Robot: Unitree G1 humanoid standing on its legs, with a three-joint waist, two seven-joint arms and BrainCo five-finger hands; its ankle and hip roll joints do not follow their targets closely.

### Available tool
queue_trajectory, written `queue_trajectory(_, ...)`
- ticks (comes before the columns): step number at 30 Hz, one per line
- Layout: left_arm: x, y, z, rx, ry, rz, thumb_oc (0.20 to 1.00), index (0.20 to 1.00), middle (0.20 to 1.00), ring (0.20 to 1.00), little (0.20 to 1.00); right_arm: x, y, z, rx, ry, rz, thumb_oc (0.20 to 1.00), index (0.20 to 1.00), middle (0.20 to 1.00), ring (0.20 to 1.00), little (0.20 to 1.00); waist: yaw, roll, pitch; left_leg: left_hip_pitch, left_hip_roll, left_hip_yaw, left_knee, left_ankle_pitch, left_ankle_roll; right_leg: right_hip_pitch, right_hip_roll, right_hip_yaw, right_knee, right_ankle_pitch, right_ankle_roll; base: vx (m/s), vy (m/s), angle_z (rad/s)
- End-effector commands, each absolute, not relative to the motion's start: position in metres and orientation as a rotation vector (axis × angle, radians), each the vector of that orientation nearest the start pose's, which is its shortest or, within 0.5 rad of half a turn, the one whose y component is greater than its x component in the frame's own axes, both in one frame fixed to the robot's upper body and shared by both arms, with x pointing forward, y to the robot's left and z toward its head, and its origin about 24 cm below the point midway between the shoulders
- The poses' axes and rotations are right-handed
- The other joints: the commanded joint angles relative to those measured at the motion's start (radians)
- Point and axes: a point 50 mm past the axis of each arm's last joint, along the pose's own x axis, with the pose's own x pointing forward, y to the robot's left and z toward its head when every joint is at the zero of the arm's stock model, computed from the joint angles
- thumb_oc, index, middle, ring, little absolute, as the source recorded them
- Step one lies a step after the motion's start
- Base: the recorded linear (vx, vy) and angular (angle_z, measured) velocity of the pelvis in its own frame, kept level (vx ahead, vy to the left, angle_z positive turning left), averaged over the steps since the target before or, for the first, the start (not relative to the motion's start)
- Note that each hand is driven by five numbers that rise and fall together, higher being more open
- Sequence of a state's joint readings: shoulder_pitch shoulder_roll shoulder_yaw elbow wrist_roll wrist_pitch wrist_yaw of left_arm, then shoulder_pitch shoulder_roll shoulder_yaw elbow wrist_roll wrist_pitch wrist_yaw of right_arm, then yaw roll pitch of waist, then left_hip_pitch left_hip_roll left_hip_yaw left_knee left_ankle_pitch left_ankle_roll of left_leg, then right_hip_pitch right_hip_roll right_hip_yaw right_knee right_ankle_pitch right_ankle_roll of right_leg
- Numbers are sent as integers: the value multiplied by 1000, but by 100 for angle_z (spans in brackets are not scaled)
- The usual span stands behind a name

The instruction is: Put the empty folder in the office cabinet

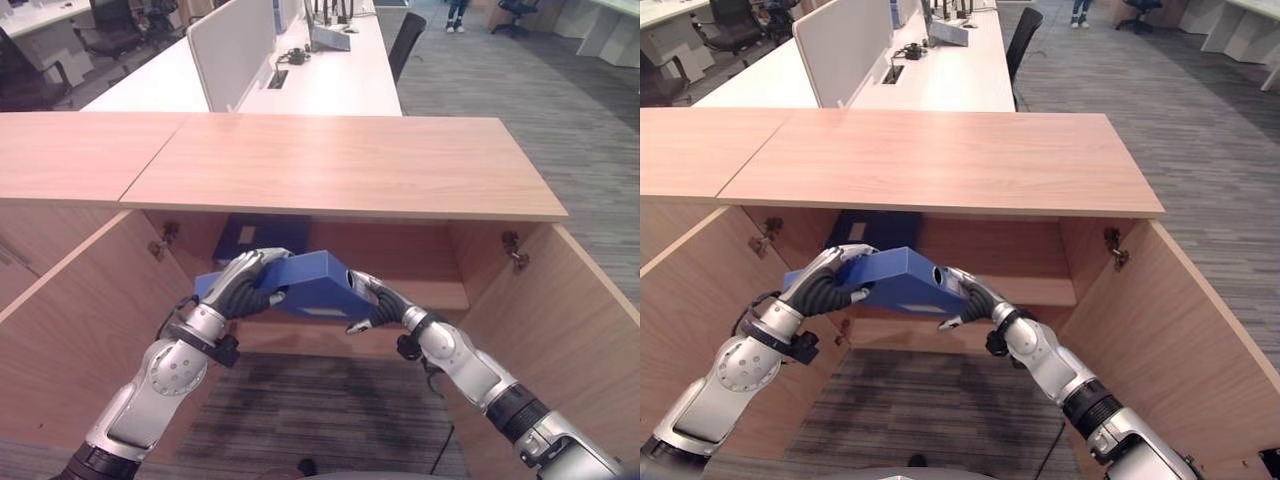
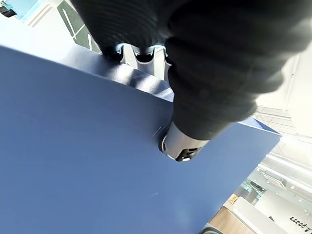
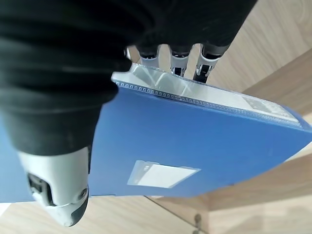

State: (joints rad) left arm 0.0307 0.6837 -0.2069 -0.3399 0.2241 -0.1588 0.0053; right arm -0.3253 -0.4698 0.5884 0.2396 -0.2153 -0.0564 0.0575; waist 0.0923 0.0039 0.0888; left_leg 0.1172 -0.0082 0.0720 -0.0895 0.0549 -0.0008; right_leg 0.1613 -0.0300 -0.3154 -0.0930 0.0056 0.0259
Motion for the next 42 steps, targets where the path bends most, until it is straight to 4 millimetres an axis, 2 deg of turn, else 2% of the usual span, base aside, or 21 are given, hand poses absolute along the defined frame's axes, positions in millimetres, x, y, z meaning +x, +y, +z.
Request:
queue_trajectory(1,218,132,185,645,-834,-429,200,200,200,200,200,278,-59,49,-778,-212,777,1000,1000,1000,1000,1000,-3,-48,-49,17,-15,-8,2,-113,-2,13,-46,-9,6,-4,74,0,0,0)
queue_trajectory(3,217,130,186,621,-838,-445,200,200,200,200,200,279,-55,48,-782,-210,791,1000,1000,1000,1000,1000,-1,-49,-49,17,-15,-8,2,-112,-2,13,-46,-10,6,-4,73,0,0,0)
queue_trajectory(4,215,127,190,593,-854,-464,200,200,200,200,200,278,-50,47,-784,-207,818,200,200,200,200,200,2,-50,-50,18,-14,-9,2,-112,-3,13,-46,-11,6,-5,73,0,0,0)
queue_trajectory(12,215,122,190,507,-837,-502,200,200,200,200,200,272,-42,34,-691,-135,847,200,200,200,200,200,5,-51,-45,18,-13,-14,2,-109,-4,17,-45,-13,6,-6,72,0,0,0)
queue_trajectory(24,216,120,185,483,-805,-526,200,200,200,200,200,258,-33,17,-549,-30,920,200,200,200,200,200,11,-53,-41,18,-11,-20,2,-106,-8,17,-41,-19,6,-9,70,0,0,0)
queue_trajectory(27,218,122,176,474,-748,-538,200,200,200,200,200,254,-34,10,-460,36,919,200,200,200,200,200,13,-53,-40,18,-11,-20,2,-104,-9,18,-41,-20,6,-10,69,0,0,0)
queue_trajectory(28,221,126,164,454,-672,-542,200,200,200,200,200,253,-38,4,-415,81,910,200,200,200,200,200,15,-52,-38,17,-10,-20,2,-103,-10,19,-41,-21,6,-9,69,0,0,0)
queue_trajectory(29,221,126,164,453,-671,-542,200,200,200,200,200,252,-38,4,-413,82,911,200,200,200,200,200,15,-52,-39,17,-10,-20,2,-103,-10,19,-41,-21,6,-9,69,0,0,0)
queue_trajectory(32,223,137,144,439,-544,-519,200,200,200,200,200,247,-45,-8,-325,172,887,200,200,200,200,200,20,-51,-36,17,-9,-21,2,-101,-12,18,-40,-23,6,-9,67,0,0,0)
queue_trajectory(33,223,146,124,381,-422,-491,304,304,304,304,304,241,-53,-20,-235,257,853,200,200,200,200,200,22,-51,-35,16,-8,-22,2,-99,-13,18,-40,-26,6,-9,66,0,0,0)
queue_trajectory(34,223,146,124,381,-422,-491,347,347,347,347,347,241,-53,-20,-235,258,853,200,200,200,200,200,21,-51,-35,16,-8,-22,2,-99,-13,17,-40,-26,6,-9,66,0,0,0)
queue_trajectory(35,223,152,111,337,-346,-471,429,429,429,429,429,237,-58,-27,-190,302,834,200,200,200,200,200,23,-51,-33,15,-7,-22,2,-97,-13,17,-39,-28,6,-9,65,0,0,0)
queue_trajectory(36,222,157,100,306,-285,-455,595,595,595,595,595,234,-63,-32,-154,338,813,200,200,200,200,200,24,-52,-32,14,-7,-24,2,-96,-14,17,-38,-30,6,-10,64,-10,-30,2)
queue_trajectory(37,221,163,90,274,-227,-430,715,715,715,715,715,231,-68,-38,-123,375,794,200,200,200,200,200,25,-52,-29,12,-6,-25,2,-94,-14,17,-37,-32,6,-9,64,0,0,0)
queue_trajectory(38,220,169,82,255,-183,-409,1000,1000,1000,1000,1000,229,-73,-42,-110,397,779,200,200,200,200,200,25,-53,-28,10,-6,-27,2,-93,-15,16,-37,-33,6,-9,63,-18,-45,6)
queue_trajectory(39,214,185,62,223,-76,-337,1000,1000,1000,1000,1000,226,-87,-47,-124,419,735,200,200,200,200,200,29,-54,-23,5,-4,-30,2,-90,-16,13,-36,-39,6,-10,62,-13,-36,8)
queue_trajectory(40,214,185,62,222,-75,-337,1000,1000,1000,1000,1000,225,-87,-47,-124,420,736,200,200,200,200,200,28,-54,-24,5,-4,-31,2,-90,-16,13,-36,-39,6,-10,62,-12,-41,10)
queue_trajectory(42,204,204,33,168,63,-218,1000,1000,1000,1000,1000,216,-101,-58,-81,477,676,200,200,200,200,200,29,-57,-20,-2,-3,-38,2,-86,-17,9,-33,-46,6,-12,59,-3,-40,15)
